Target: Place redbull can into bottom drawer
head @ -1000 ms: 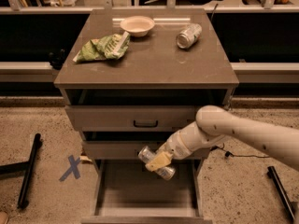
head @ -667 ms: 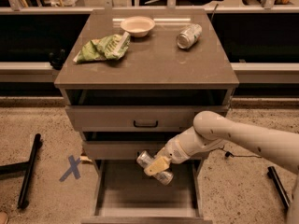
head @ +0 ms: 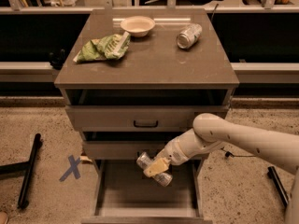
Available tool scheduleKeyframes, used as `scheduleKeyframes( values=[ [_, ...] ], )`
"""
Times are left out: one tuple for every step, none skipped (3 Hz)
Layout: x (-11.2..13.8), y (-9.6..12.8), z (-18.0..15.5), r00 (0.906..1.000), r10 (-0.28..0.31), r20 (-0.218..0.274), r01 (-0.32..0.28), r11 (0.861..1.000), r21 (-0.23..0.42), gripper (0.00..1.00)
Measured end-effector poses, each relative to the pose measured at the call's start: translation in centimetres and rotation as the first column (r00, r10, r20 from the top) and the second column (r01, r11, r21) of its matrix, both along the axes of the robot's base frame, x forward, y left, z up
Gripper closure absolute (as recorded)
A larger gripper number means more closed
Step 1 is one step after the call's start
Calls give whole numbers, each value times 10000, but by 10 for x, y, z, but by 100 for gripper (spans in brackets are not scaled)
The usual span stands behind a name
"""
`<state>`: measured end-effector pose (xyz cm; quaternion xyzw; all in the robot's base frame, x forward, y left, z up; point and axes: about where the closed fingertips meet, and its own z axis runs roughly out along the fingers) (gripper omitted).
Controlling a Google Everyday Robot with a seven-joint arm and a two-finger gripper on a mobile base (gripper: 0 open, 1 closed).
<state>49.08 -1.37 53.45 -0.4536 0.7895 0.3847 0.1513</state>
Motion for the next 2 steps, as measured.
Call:
scheduleKeyframes(
  values=[
    [0,-1,-26,9984,-429,-368,414,9984,-394,100],
    [0,-3,-57,9936,-905,-673,847,9929,-839,100]
  ],
)
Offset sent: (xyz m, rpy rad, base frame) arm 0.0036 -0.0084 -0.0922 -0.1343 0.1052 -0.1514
